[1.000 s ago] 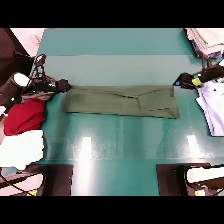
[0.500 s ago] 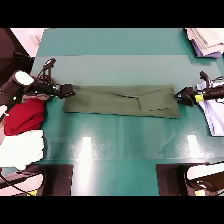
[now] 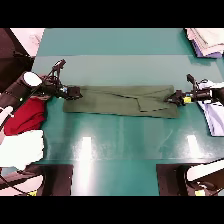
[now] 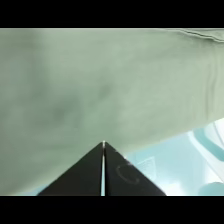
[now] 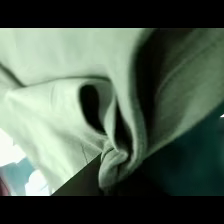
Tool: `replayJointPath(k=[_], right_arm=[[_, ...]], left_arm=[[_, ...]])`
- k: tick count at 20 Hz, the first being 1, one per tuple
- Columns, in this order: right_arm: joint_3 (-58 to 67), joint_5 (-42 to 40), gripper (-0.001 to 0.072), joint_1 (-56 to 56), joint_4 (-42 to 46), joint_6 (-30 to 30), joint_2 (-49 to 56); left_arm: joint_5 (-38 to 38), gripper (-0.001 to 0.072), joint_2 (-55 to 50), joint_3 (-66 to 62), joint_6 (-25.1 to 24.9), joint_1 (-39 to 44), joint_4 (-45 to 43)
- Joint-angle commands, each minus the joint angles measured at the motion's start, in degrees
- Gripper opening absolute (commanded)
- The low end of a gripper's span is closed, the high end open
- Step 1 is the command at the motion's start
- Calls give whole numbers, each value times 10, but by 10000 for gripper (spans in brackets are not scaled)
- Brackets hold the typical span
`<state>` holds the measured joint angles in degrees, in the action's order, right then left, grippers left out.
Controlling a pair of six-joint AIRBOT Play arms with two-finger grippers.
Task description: Fold the shirts.
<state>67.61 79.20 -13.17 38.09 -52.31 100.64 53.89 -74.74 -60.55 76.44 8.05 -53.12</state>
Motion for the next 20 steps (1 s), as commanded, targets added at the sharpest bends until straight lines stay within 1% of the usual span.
replayJointPath(k=[1, 3, 5, 7, 9, 11, 15, 17, 18, 19, 20], right_arm=[[0, 18, 19, 1, -10, 3, -30], [3, 20, 17, 1, -8, -27, -77], [33, 35, 17, 7, -2, -71, -118], [85, 57, 17, 24, 15, -127, -147], [149, 90, 17, 54, 15, -170, -158], [206, 112, 17, 91, 15, -207, -158], [310, 118, 17, 169, 15, -258, -141], [366, 123, 17, 210, 15, -272, -119], [395, 126, 17, 229, 16, -278, -105], [420, 129, 17, 247, 15, -285, -90], [443, 133, 17, 263, 15, -288, -76]], left_arm=[[2, 25, 0, 0, 2, 3, 37], [3, 24, -1, -7, 1, 5, 54], [2, 24, -9, -40, -4, 24, 44], [2, 24, -39, -96, -4, 64, 25], [3, 24, -95, -163, -4, 112, 9], [2, 24, -174, -237, -3, 162, 8], [2, 25, -329, -368, -3, 235, 9], [4, 25, -386, -414, -2, 249, 11], [6, 25, -406, -429, 9, 250, 16], [6, 25, -420, -439, 19, 249, 19], [3, 25, -426, -440, 18, 249, 20]])
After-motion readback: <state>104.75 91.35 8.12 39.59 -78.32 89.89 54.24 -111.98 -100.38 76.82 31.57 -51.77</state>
